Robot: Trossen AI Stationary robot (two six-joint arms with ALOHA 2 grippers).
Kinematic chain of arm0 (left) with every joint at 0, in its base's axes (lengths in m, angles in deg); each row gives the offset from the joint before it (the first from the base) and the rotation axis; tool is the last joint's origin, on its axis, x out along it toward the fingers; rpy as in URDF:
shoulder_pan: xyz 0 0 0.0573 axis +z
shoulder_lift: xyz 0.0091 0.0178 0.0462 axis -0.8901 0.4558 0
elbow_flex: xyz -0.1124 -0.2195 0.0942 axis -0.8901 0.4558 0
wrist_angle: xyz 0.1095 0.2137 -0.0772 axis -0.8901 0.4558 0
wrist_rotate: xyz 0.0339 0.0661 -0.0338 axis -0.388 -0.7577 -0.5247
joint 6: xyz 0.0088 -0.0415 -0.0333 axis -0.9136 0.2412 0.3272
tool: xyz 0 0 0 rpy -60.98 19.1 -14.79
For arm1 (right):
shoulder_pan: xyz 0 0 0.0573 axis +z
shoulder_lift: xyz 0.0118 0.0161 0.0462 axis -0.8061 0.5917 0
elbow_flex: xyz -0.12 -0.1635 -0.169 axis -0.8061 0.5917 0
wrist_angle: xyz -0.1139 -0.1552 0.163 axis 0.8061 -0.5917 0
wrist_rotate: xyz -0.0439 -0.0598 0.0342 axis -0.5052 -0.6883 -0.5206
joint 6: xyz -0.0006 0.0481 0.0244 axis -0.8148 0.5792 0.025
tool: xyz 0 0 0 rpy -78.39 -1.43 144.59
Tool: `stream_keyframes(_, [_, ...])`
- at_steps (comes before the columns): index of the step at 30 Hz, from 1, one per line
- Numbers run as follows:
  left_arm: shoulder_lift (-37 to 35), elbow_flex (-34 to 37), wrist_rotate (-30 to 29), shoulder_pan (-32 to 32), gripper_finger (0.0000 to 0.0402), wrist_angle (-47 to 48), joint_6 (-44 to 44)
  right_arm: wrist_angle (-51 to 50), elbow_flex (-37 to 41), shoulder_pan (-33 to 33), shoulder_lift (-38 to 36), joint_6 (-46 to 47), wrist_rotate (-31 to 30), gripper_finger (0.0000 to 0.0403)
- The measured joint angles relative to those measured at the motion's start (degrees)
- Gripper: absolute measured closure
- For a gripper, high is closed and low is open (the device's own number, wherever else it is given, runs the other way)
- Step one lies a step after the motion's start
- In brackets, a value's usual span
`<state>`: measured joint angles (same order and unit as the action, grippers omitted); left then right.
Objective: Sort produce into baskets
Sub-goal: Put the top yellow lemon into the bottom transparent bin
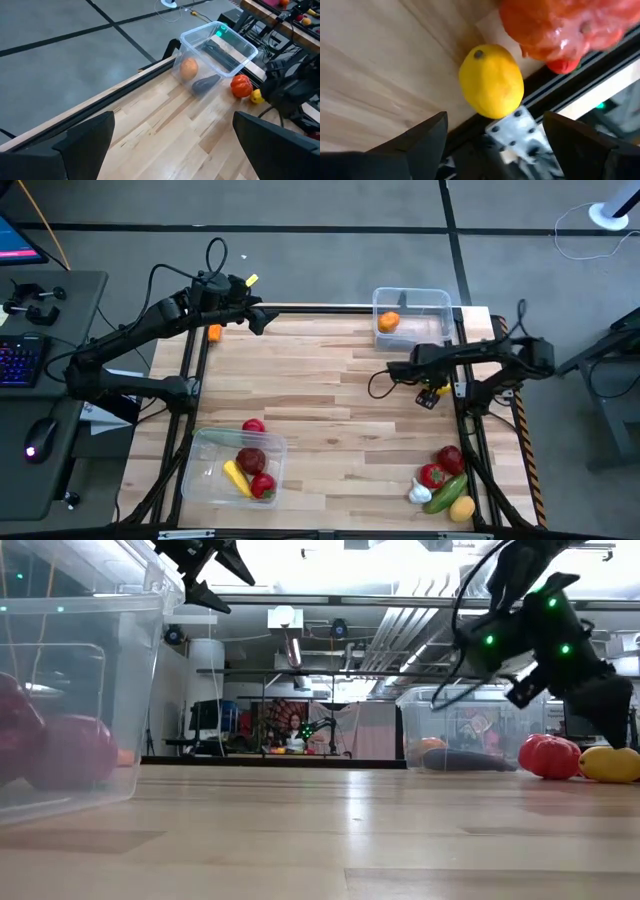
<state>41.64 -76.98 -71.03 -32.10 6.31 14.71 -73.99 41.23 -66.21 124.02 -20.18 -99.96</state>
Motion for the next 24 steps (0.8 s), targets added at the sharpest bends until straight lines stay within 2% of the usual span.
stream_keyframes(4, [0.00, 0.00, -0.02, 0.00, 0.0006, 0.00, 0.00, 0.90, -0.01, 0.00, 4.51, -4.26, -1.91, 0.0083])
stream_keyframes(12, [0.00, -0.02, 0.00, 0.00, 0.0006, 0.00, 0.00, 3.22, -0.02, 0.00, 12.00, -10.19, -1.87, 0.0083])
stream_keyframes(17, [0.00, 0.00, 0.00, 0.00, 0.0006, 0.02, 0.00, 4.45, 0.11, 0.00, 15.33, -12.15, 1.33, 0.0086])
stream_keyframes(20, [0.00, -0.02, 0.00, 0.00, 0.0006, 0.02, -0.02, 5.14, 0.87, 0.41, 16.70, -12.82, 3.58, 0.0104])
stream_keyframes(24, [0.00, -0.02, 0.00, 0.00, 0.0006, 0.01, -0.05, 5.38, 0.69, 0.66, 17.57, -12.82, 4.84, 0.0150])
